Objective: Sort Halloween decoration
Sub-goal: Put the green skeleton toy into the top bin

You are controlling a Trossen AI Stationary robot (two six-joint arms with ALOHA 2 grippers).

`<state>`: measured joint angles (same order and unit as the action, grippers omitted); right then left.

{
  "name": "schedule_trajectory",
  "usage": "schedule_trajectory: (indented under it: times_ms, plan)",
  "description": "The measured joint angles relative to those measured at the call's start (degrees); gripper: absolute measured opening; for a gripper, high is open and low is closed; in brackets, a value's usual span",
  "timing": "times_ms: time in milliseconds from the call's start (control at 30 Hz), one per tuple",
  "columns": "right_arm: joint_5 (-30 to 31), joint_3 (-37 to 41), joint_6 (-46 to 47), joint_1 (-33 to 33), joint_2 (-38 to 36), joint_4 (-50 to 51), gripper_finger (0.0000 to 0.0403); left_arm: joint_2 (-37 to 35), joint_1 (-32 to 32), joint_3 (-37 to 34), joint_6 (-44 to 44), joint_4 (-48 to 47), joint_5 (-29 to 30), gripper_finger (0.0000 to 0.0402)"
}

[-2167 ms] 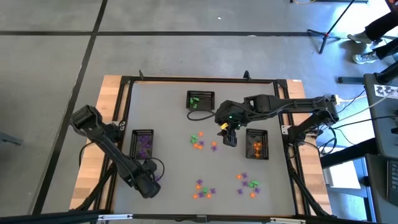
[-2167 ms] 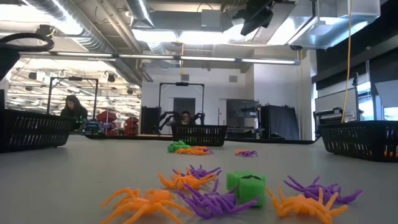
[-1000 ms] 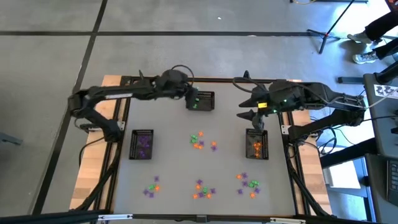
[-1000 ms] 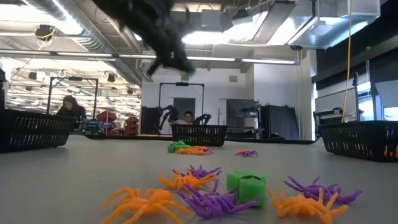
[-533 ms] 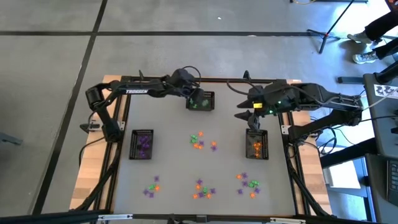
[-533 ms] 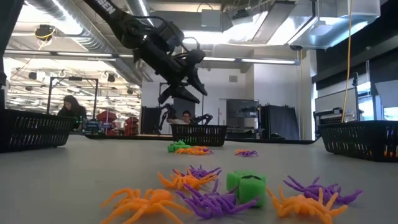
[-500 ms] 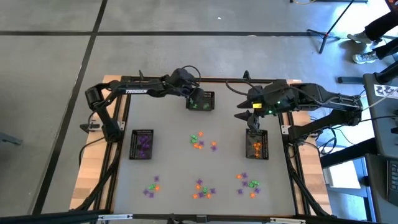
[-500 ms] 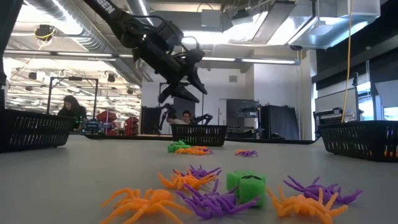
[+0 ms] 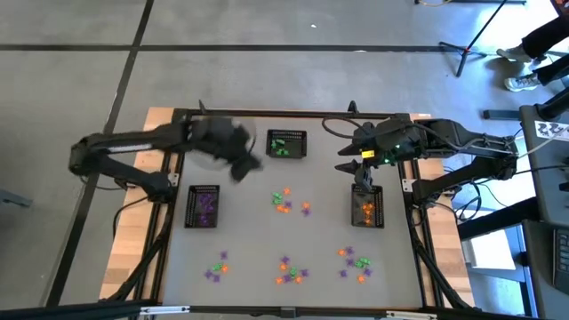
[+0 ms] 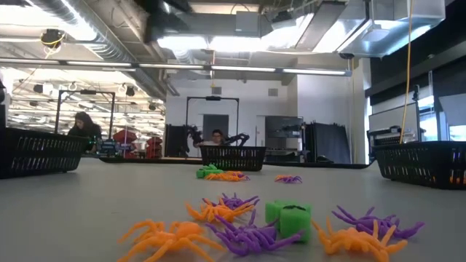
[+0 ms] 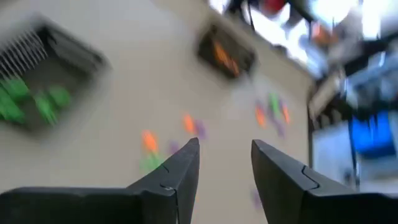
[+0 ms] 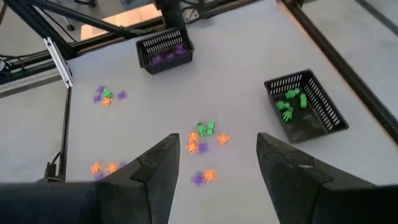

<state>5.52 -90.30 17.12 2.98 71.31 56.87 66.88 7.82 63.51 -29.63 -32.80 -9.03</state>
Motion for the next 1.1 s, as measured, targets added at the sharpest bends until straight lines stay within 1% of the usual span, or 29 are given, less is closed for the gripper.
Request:
schedule_trajectory:
  times_ms: [100, 167, 233, 333, 433, 533, 700, 933, 1100]
  plan:
    - [0.0, 0.0, -1.1, 0.0, 0.3, -0.7, 0.0211, -2.1, -14.6, 0.0, -8.4, -8.9, 7.9, 0.0133]
    - [0.0, 0.0, -1.4, 0.0, 0.7, -1.1, 0.0211, -1.5, -24.0, 0.0, -14.6, -11.1, 12.2, 0.0133]
    - [0.0, 0.0, -2.5, 0.0, 1.0, -1.0, 0.0211, 0.2, -31.9, 0.0, -19.6, -11.8, 15.8, 0.0133]
    - [0.0, 0.0, -3.3, 0.0, 1.8, -1.0, 0.0211, 4.2, -41.1, -0.1, -26.3, -12.9, 19.5, 0.0133]
    - [0.0, 0.0, -3.8, 0.0, 2.5, -1.0, 0.0211, 9.1, -46.8, -0.1, -31.5, -13.9, 18.5, 0.0133]
    - [-0.2, 0.0, -3.9, 0.0, 3.1, -1.0, 0.0211, 13.9, -50.3, -0.1, -34.6, -14.2, 16.3, 0.0133]
    - [-1.6, 0.0, -3.9, 0.0, 3.2, -1.0, 0.0211, 20.8, -52.7, -0.1, -36.3, -13.8, 13.8, 0.0133]
    - [-1.9, 0.0, -3.9, 0.0, 3.2, -0.9, 0.0211, 27.5, -53.1, -0.1, -36.3, -13.3, 9.3, 0.0133]
    - [-2.3, 0.0, -3.9, 0.0, 3.2, -0.9, 0.0211, 30.2, -53.2, -0.1, -36.3, -10.8, 8.1, 0.0133]
